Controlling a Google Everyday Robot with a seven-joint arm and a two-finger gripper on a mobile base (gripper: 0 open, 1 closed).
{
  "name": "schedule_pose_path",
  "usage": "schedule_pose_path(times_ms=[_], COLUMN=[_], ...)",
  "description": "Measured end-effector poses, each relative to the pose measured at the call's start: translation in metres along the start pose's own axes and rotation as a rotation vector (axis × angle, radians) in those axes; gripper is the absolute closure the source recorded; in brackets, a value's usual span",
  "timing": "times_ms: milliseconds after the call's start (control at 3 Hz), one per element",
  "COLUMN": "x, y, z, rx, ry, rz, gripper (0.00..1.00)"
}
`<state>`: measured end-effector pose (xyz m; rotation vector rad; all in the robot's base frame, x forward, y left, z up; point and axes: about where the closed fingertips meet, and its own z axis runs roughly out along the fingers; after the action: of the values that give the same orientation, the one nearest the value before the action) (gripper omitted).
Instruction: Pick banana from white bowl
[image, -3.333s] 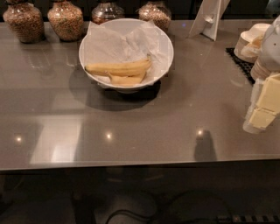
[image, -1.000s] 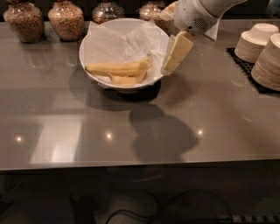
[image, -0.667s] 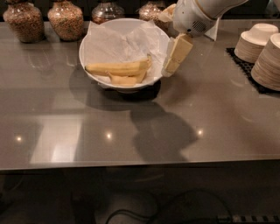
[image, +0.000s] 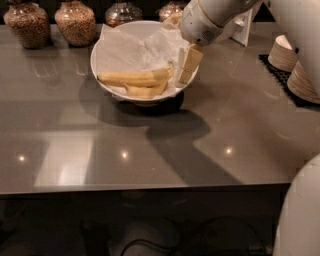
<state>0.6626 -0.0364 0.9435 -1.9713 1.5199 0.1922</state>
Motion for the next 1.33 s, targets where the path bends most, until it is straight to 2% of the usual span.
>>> schedule_pose_path(times_ms=[333, 667, 1333], x=[-0.005, -0.008, -0.006], y=[-0.012, -0.013, 0.007], z=[0.021, 0.035, 0.05], rx=[-0.02, -0.041, -0.117], ry=[-0.028, -0.046, -0.053], rz=[-0.041, -0.056, -0.047], gripper=[0.16, 0.39, 0.42])
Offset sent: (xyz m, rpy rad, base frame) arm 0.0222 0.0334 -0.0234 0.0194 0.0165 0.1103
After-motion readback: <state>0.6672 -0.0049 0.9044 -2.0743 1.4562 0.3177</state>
